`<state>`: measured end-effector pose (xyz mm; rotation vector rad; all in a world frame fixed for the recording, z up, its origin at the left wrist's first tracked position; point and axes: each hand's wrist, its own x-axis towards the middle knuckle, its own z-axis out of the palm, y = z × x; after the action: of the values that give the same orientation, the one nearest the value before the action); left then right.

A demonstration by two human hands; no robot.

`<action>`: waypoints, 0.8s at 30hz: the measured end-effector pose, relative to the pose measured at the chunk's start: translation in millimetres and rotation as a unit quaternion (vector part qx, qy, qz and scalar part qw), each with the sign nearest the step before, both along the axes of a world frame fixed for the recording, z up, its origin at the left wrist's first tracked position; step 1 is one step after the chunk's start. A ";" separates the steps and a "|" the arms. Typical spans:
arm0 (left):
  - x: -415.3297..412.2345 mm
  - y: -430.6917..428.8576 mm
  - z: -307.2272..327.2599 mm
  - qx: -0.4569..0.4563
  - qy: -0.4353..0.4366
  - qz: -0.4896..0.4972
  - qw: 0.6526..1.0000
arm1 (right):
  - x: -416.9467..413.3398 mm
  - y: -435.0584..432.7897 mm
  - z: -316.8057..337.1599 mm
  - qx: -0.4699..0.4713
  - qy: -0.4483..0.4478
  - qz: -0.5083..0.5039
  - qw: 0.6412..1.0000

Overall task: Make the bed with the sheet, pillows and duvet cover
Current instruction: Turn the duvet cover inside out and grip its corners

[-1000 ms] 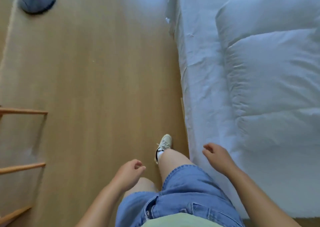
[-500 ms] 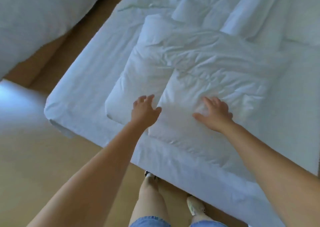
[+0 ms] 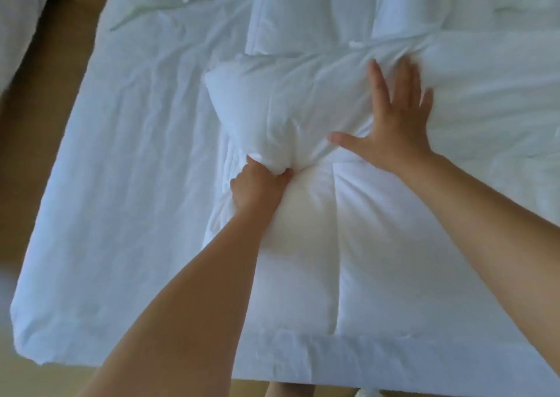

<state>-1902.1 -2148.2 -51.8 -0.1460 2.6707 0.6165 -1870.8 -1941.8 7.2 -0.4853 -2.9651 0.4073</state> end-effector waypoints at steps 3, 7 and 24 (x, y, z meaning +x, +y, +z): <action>32.6 -13.3 -2.2 0.017 0.029 -0.112 0.993 | -32.6 -5.7 -0.1 0.045 -0.145 -0.007 0.988; 78.9 -66.0 11.6 -0.013 0.060 -0.238 0.969 | 14.0 -31.1 -16.2 0.080 -0.358 0.089 0.926; 320.8 -190.8 58.4 0.034 0.014 -0.488 0.872 | 474.7 -190.2 42.7 -0.294 -0.083 -0.097 0.947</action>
<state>-1581.3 -2339.0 6.7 1.1603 2.3007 0.3474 -1396.1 -2131.9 49.9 -0.8959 -2.8620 1.2965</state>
